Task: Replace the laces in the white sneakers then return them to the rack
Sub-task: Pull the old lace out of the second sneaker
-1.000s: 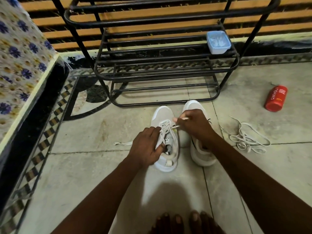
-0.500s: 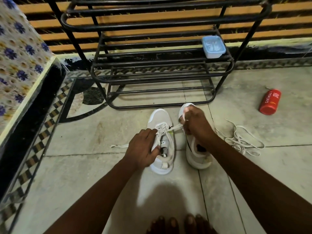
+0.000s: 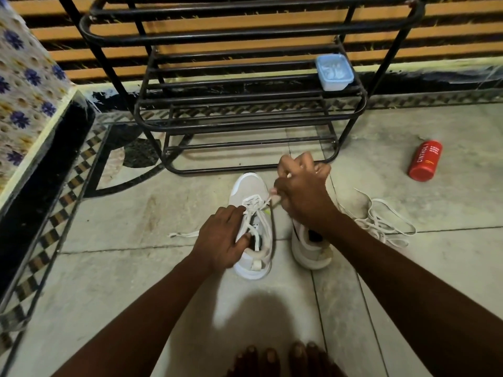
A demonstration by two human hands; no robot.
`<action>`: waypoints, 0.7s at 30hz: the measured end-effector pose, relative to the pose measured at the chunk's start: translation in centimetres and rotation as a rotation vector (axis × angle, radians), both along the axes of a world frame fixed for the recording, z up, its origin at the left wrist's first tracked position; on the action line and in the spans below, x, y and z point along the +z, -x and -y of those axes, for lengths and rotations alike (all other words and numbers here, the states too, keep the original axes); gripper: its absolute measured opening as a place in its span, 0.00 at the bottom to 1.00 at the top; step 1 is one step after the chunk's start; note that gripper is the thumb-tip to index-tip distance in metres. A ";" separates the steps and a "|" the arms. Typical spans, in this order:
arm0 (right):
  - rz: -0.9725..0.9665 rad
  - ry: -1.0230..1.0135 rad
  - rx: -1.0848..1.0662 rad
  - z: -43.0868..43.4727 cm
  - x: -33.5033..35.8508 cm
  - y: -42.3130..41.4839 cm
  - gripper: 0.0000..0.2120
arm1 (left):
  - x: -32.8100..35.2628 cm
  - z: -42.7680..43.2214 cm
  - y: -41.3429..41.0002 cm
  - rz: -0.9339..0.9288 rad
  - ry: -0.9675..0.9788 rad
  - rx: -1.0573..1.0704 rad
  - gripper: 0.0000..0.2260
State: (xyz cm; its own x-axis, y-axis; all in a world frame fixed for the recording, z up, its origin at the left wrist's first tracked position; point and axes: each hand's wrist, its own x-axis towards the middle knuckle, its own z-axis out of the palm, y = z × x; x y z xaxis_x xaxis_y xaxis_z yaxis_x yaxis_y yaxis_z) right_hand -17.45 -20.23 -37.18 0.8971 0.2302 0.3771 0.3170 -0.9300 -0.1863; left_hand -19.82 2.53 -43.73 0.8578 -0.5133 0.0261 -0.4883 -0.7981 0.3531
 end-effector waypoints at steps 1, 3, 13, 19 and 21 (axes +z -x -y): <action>0.019 -0.156 -0.095 0.1 0.4 -0.4 0.11 | 0.0 0.1 0.0 0.001 0.003 -0.006 0.28; -0.105 -0.687 -0.185 0.1 1.0 -1.1 0.12 | 0.0 0.0 -0.2 0.004 0.009 -0.018 0.28; -0.314 -1.326 -0.170 1.1 0.4 -1.9 0.16 | 0.0 0.0 -0.1 -0.015 0.010 -0.007 0.29; -0.384 -0.049 0.200 1.9 0.8 -1.1 0.08 | 0.2 0.0 -0.2 -0.017 0.001 -0.007 0.29; -0.428 0.190 0.301 1.7 0.3 -0.7 0.14 | 0.1 0.0 -0.2 -0.013 0.012 -0.008 0.28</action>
State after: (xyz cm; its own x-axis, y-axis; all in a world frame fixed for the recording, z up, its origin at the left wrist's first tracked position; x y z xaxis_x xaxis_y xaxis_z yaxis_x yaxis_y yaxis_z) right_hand -16.71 -21.97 -36.90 0.8452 0.5285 -0.0794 0.5068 -0.8397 -0.1950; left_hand -19.64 2.53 -43.64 0.8542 -0.5195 0.0209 -0.4895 -0.7901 0.3690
